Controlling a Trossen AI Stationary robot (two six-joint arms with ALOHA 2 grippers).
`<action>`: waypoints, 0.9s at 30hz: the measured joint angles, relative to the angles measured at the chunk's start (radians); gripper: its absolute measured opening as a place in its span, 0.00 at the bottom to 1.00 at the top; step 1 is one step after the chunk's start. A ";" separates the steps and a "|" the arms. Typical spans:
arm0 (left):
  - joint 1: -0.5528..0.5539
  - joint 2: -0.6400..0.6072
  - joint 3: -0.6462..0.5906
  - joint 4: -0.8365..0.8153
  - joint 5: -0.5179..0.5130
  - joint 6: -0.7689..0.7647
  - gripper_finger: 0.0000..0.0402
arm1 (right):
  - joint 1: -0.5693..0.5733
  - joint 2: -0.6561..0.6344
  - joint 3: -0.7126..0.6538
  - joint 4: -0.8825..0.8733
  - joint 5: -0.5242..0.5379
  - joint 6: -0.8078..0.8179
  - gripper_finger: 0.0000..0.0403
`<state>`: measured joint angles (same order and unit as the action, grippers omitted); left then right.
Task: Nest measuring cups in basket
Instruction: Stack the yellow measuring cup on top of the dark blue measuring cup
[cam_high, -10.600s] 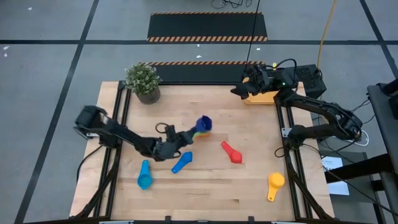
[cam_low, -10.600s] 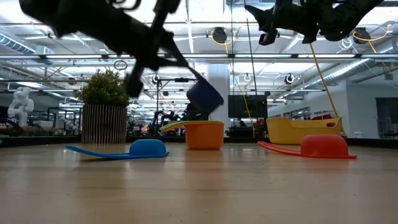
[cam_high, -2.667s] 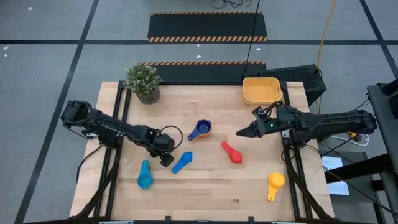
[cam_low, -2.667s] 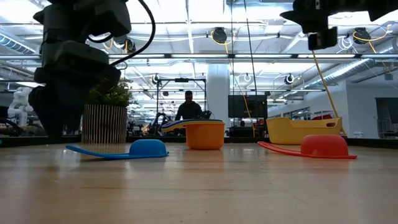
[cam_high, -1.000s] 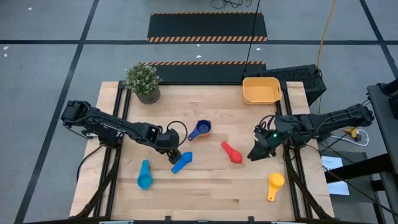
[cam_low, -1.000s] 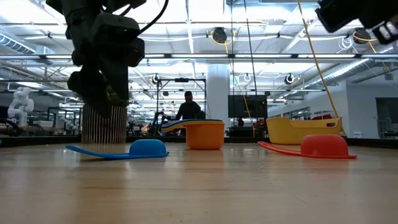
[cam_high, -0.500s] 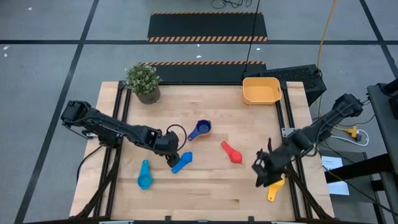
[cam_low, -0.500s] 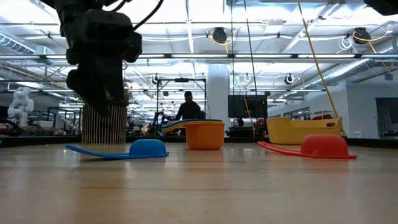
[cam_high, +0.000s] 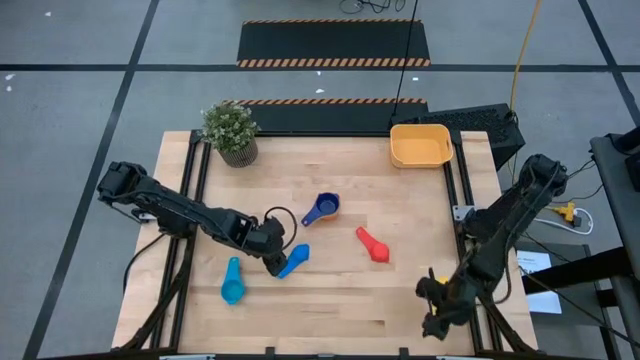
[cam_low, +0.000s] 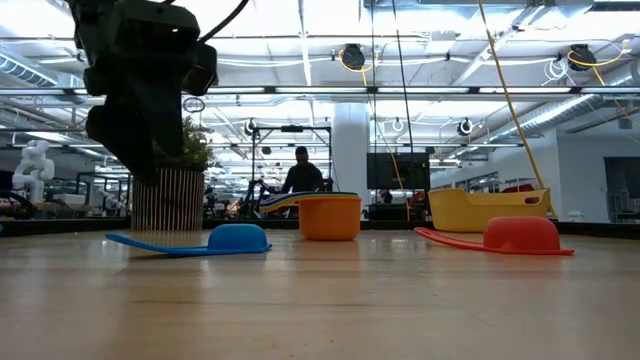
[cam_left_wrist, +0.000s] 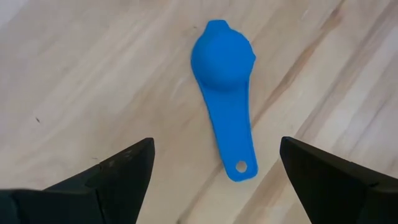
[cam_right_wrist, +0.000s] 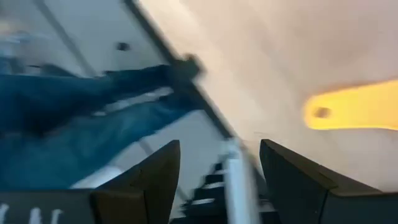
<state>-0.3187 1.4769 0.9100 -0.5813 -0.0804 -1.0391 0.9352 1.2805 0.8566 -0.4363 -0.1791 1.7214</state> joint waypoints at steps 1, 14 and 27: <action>-0.006 0.000 0.000 0.000 -0.003 -0.021 0.87 | 0.012 0.015 0.000 -0.023 -0.002 -0.002 0.53; -0.050 0.000 0.000 0.000 -0.054 -0.132 0.87 | 0.046 0.160 -0.001 -0.201 0.050 0.009 0.53; -0.052 0.000 0.000 -0.056 -0.017 -0.152 0.87 | 0.090 0.244 0.006 -0.197 0.048 0.017 0.53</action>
<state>-0.3707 1.4769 0.9100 -0.6378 -0.0972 -1.1915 1.0252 1.5242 0.8631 -0.6334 -0.1310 1.7387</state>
